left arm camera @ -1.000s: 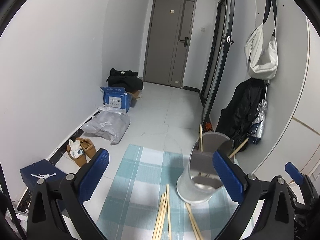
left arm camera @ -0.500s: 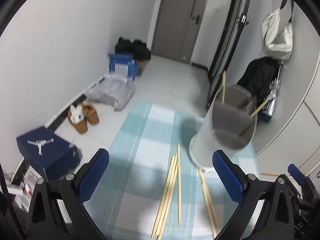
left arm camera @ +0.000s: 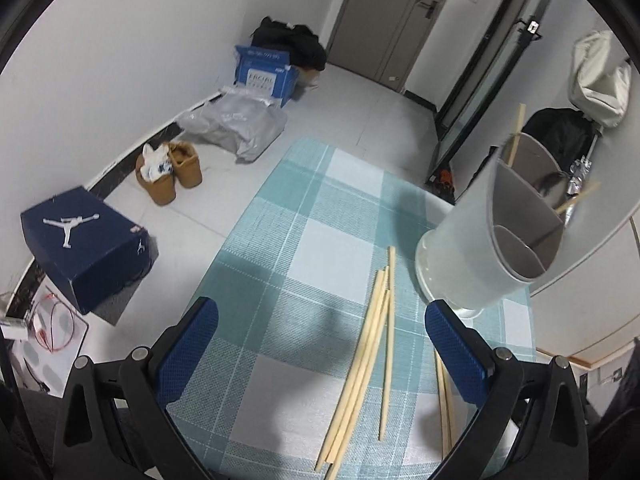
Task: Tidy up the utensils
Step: 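Grasp a single wooden chopstick from the table with the right tool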
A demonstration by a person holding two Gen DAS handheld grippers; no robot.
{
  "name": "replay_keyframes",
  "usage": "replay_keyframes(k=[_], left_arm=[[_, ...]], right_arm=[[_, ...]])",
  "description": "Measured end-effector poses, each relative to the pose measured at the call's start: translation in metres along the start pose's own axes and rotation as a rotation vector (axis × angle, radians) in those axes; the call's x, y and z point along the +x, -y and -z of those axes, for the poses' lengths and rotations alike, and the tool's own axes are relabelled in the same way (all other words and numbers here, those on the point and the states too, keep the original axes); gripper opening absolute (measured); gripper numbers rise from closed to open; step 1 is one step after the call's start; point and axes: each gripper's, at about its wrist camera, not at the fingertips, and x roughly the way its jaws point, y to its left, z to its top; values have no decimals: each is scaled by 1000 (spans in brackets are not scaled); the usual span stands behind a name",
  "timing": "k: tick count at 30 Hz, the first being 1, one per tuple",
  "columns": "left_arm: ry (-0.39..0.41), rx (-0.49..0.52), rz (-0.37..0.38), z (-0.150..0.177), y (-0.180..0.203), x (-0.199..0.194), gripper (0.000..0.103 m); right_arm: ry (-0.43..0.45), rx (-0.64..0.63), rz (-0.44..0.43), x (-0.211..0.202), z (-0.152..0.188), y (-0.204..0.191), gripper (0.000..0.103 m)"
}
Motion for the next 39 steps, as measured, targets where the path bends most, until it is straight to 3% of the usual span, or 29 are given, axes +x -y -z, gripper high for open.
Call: replay_keyframes(k=[3, 9, 13, 22, 27, 37, 39], left_arm=[[-11, -8, -8, -3, -4, 7, 102], [-43, -42, 13, -10, -11, 16, 102], [-57, -66, 4, -15, -16, 20, 102], [-81, -113, 5, -20, -23, 23, 102], [-80, -122, -4, -21, -27, 22, 102], [-69, -146, -27, -21, -35, 19, 102], [-72, -153, -19, -22, -36, 19, 102]], right_arm=[[-36, -1, -9, 16, -2, -7, 71], [-117, 3, -6, 54, -11, -15, 50], [-172, -15, 10, 70, -9, -18, 27], [-163, -112, 31, 72, -7, -36, 22], [-188, -82, 25, 74, -12, -31, 22], [-235, -159, 56, 81, -12, -43, 13], [-246, -183, 49, 80, -11, -47, 7]])
